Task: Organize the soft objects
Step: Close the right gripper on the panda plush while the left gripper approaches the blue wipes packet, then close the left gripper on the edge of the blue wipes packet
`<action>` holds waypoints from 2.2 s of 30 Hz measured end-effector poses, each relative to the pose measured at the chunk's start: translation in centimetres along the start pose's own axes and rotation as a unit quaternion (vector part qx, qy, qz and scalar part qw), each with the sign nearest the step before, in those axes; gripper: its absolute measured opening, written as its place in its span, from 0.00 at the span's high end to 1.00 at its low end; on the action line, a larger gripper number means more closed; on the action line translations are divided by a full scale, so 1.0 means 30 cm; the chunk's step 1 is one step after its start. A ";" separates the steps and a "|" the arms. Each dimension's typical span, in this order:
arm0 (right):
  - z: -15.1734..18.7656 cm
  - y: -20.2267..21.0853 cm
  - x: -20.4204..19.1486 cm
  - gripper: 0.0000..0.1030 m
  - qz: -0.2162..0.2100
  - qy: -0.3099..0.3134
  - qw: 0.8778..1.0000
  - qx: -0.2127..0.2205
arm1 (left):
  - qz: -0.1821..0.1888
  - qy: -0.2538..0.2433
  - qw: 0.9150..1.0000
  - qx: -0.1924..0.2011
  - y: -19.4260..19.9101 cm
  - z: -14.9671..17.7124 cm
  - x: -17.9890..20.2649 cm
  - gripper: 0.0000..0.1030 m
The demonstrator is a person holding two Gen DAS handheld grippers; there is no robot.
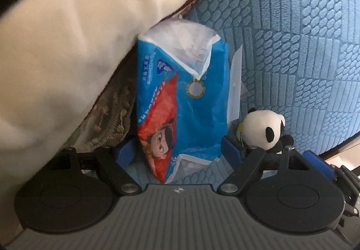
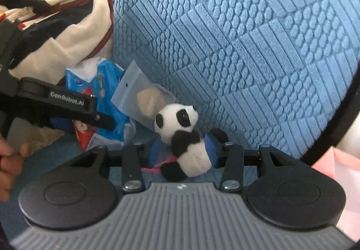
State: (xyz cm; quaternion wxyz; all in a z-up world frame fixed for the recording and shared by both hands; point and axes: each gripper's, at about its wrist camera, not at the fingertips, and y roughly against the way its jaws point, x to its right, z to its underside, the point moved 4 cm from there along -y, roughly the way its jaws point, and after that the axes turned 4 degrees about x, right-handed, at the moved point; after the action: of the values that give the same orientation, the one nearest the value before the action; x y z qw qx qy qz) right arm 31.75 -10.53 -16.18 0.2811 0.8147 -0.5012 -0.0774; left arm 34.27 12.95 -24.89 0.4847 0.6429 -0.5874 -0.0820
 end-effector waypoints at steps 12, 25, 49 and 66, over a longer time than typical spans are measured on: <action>0.003 -0.150 -0.055 0.55 0.019 0.118 0.993 -0.022 | 0.024 0.041 0.999 -0.011 0.001 0.006 -0.049 0.24; 0.067 -0.219 0.007 0.57 0.043 0.103 0.992 -0.054 | 0.019 0.034 0.999 -0.008 0.011 0.058 -0.045 0.28; 0.021 -0.164 0.024 0.58 0.079 0.070 0.994 -0.029 | 0.025 -0.009 1.000 0.014 -0.008 0.146 0.058 0.77; 0.013 0.041 0.008 0.58 0.060 0.002 0.998 -0.015 | 0.050 -0.057 0.996 0.054 0.223 0.248 0.136 0.84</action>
State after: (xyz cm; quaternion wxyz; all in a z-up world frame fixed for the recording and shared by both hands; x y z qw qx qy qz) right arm 30.74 -11.31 -15.80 0.2986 0.7790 -0.5473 -0.0668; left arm 25.94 6.71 -22.02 0.4181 0.6326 -0.6489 -0.0624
